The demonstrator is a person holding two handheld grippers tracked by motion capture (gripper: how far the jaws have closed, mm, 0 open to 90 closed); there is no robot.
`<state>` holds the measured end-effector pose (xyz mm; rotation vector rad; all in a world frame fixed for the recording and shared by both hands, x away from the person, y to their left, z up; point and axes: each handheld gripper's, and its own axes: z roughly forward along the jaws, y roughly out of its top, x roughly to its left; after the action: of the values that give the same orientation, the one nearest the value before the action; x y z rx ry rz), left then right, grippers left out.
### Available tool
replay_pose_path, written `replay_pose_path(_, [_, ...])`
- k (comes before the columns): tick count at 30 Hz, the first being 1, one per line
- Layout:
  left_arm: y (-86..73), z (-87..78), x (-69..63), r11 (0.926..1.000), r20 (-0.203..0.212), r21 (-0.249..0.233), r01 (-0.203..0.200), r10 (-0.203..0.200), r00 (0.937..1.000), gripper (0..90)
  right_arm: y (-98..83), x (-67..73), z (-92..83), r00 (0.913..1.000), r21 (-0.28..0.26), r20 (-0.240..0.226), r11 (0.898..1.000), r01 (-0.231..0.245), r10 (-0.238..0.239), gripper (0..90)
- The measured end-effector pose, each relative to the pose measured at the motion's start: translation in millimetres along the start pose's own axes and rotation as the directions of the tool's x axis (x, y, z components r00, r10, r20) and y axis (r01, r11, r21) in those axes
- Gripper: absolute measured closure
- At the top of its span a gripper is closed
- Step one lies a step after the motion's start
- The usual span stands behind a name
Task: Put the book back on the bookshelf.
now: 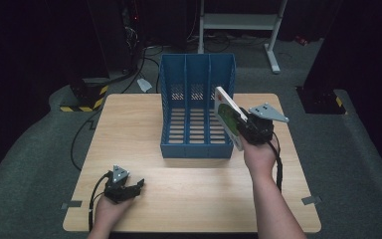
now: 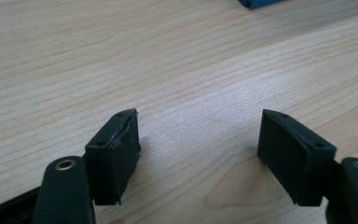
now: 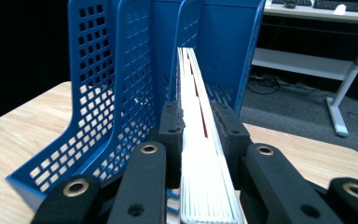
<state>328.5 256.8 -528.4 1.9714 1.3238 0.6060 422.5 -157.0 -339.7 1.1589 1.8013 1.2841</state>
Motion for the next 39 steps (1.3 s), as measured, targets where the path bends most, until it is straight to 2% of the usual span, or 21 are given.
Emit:
replay_pose_path(9, [0.0, 0.3, -0.2, 1.0000, 0.002, -0.004, 0.004, -0.004, 1.0000, 29.2, 3.9, 2.8, 30.7, 0.9988, 0.034, 0.039, 0.999, -0.031, 0.030, 75.8])
replay_pose_path(17, [-0.3, 0.0, -0.5, 1.0000, 0.002, -0.005, 0.005, -0.005, 1.0000, 29.3, 5.7, 4.4, 48.4, 0.9973, 0.043, 0.059, 0.998, -0.046, 0.043, 75.7])
replay_pose_path(23, [-0.6, -0.3, -0.1, 1.0000, 0.007, -0.005, 0.004, -0.004, 1.0000, 29.6, -2.8, 2.8, 65.9, 0.9945, 0.080, 0.088, 0.995, -0.064, 0.057, 75.8])
replay_pose_path(31, [-0.6, -0.3, -0.2, 1.0000, 0.007, -0.005, 0.004, -0.004, 1.0000, 29.6, -5.9, 0.5, 83.2, 0.9906, 0.080, 0.119, 0.994, -0.077, 0.067, 75.7])
replay_pose_path(34, [-0.6, -0.3, -0.1, 1.0000, 0.007, -0.006, 0.004, -0.004, 1.0000, 29.7, -9.2, -2.6, 92.8, 0.9880, 0.092, 0.125, 0.990, -0.102, 0.090, 75.7])
replay_pose_path(39, [-0.7, -0.2, -0.1, 1.0000, 0.006, -0.007, 0.003, -0.003, 1.0000, 29.7, -17.2, -0.5, 107.9, 0.9865, 0.116, 0.142, 0.988, -0.099, 0.082, 75.7])
